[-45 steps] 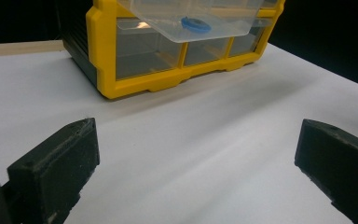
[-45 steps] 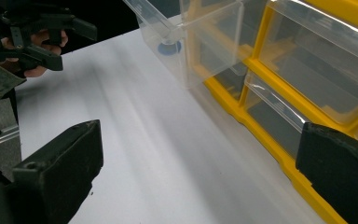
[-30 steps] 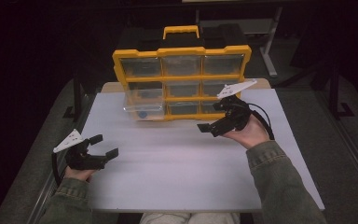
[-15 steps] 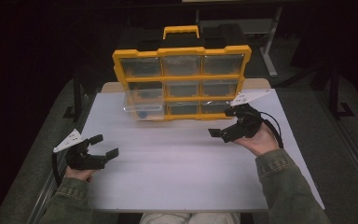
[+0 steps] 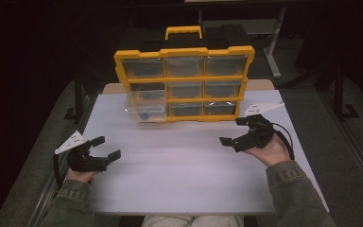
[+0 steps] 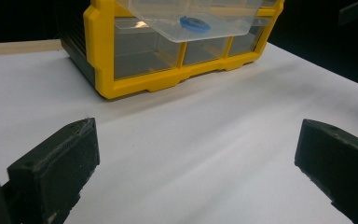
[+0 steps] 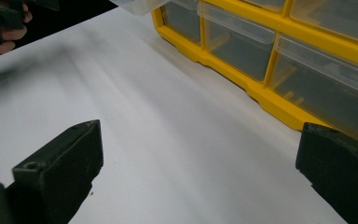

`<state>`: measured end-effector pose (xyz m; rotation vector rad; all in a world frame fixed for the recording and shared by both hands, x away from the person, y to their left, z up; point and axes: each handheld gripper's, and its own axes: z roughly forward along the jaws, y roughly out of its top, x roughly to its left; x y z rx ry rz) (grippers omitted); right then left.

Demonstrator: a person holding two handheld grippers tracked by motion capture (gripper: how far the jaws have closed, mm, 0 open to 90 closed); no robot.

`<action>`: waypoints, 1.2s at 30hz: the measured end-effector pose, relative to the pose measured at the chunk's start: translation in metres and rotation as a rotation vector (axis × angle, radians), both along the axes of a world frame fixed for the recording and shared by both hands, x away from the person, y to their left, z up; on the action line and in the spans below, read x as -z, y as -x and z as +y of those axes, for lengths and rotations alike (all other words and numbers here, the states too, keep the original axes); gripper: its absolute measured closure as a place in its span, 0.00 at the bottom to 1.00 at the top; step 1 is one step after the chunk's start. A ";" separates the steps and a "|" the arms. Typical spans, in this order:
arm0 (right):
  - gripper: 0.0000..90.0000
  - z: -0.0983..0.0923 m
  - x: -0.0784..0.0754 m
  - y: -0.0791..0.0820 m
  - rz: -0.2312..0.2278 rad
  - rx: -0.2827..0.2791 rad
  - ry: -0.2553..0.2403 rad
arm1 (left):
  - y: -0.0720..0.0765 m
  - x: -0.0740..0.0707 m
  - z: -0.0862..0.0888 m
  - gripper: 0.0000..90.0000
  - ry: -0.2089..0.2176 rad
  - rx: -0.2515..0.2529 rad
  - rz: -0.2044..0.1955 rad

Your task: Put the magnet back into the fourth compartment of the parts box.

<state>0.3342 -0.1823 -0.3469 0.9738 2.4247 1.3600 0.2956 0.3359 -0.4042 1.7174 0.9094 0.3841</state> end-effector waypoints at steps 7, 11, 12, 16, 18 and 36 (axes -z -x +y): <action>0.00 -0.008 0.010 0.006 0.004 0.011 -0.011 | 0.000 0.000 0.000 0.00 -0.002 0.000 0.000; 0.00 -0.013 0.016 0.008 0.020 0.013 -0.013 | 0.000 0.000 -0.001 0.00 -0.004 0.000 0.002; 0.00 -0.014 0.018 0.009 0.022 0.017 -0.011 | 0.000 0.000 -0.001 0.00 -0.004 0.000 0.002; 0.00 -0.019 0.023 0.012 0.029 0.027 -0.018 | 0.000 0.000 -0.001 0.00 -0.003 -0.001 0.001; 0.00 -0.022 0.025 0.013 0.029 0.034 -0.023 | 0.000 0.000 -0.001 0.00 -0.004 -0.001 0.001; 0.00 -0.044 0.051 0.026 0.039 0.101 -0.031 | 0.000 0.001 -0.001 0.00 -0.003 -0.001 0.003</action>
